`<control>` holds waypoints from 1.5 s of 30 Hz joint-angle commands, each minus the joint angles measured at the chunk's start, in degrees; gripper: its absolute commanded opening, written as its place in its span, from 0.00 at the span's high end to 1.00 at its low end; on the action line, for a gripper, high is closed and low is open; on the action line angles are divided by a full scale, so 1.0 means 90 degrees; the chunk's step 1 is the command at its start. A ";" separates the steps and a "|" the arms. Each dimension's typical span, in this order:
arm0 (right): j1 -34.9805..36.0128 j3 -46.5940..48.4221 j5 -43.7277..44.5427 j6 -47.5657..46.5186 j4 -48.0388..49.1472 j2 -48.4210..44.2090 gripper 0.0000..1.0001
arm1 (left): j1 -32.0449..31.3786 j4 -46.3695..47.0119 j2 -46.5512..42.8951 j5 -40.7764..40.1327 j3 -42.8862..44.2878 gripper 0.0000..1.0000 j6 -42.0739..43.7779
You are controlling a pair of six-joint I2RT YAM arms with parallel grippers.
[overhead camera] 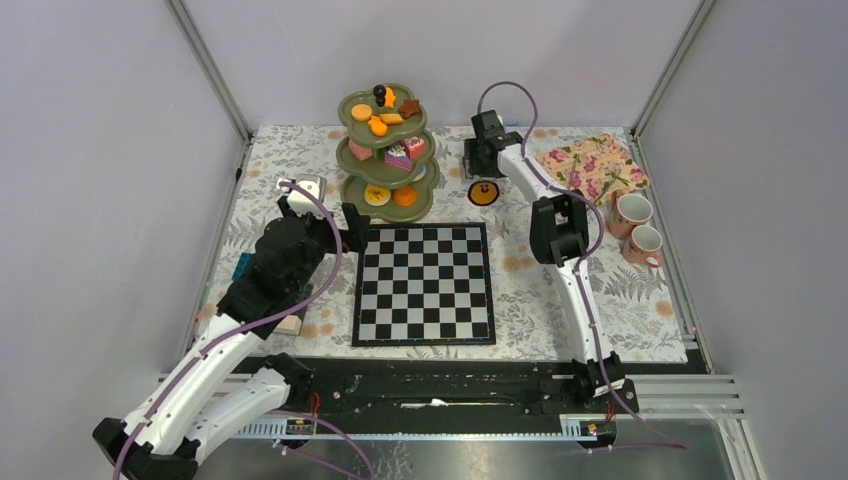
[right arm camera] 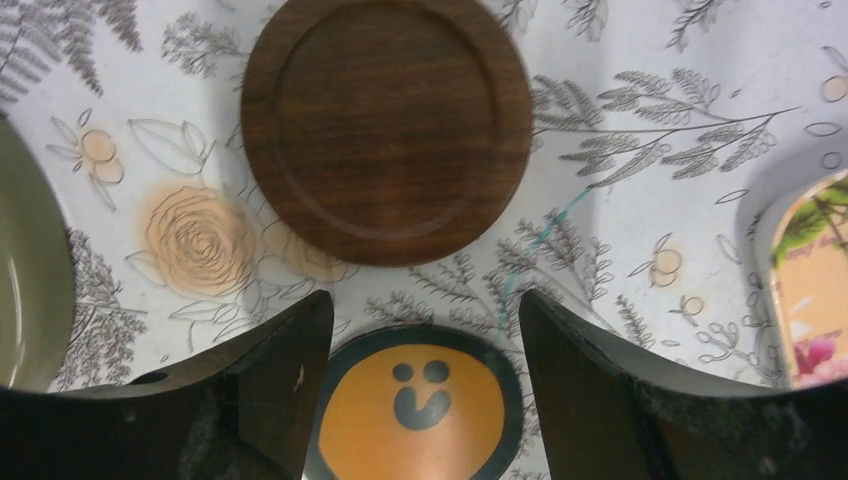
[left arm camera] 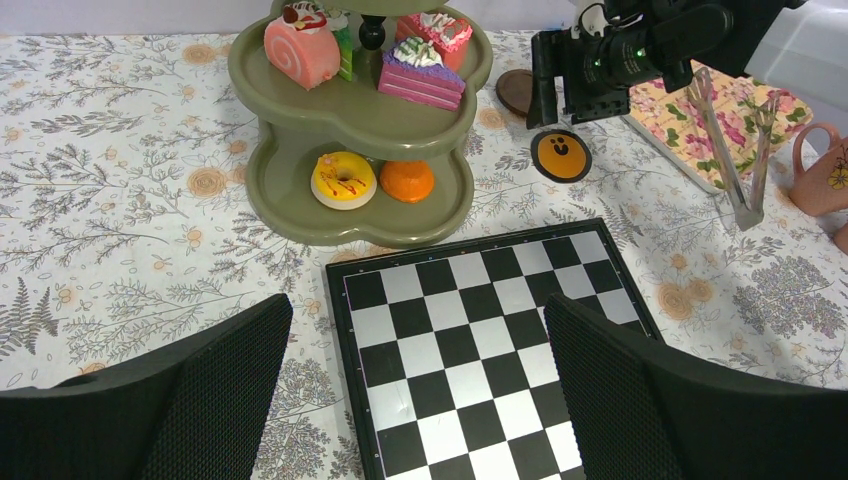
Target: Serve the afternoon tea
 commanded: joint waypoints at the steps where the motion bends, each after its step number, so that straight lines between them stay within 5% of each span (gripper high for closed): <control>1: 0.0159 -0.0074 0.0453 -0.0237 -0.0319 0.0023 0.26 | -0.0015 0.0256 -0.0039 0.0026 -0.0030 0.01 0.0062; 16: 0.0257 -0.3187 0.0294 0.0049 0.0934 -0.1629 0.29 | -0.0020 0.0267 0.0016 0.0109 -0.0013 0.01 0.0042; 21: 0.0199 -0.2368 0.0468 0.0128 0.0714 -0.1240 0.25 | -0.0017 0.0254 0.0026 0.0134 -0.0010 0.01 0.0032; 26: 0.0091 -0.1229 0.0170 0.0001 0.0569 -0.0651 0.03 | -0.0017 0.0242 -0.0056 0.0049 -0.0039 0.01 0.0042; 29: 0.0030 -0.0662 0.0310 0.0114 0.0401 -0.0354 0.01 | -0.0015 0.0246 -0.0023 0.0053 -0.0030 0.01 0.0037; 36: -0.0480 -0.0570 -0.0410 0.1539 0.0748 -0.0164 0.13 | -0.0014 0.0265 0.0056 0.0096 -0.0010 0.01 0.0042; 45: -0.0473 0.0304 -0.0119 0.1344 0.0414 0.0384 0.27 | -0.0015 0.0266 0.0096 0.0095 -0.0013 0.01 0.0042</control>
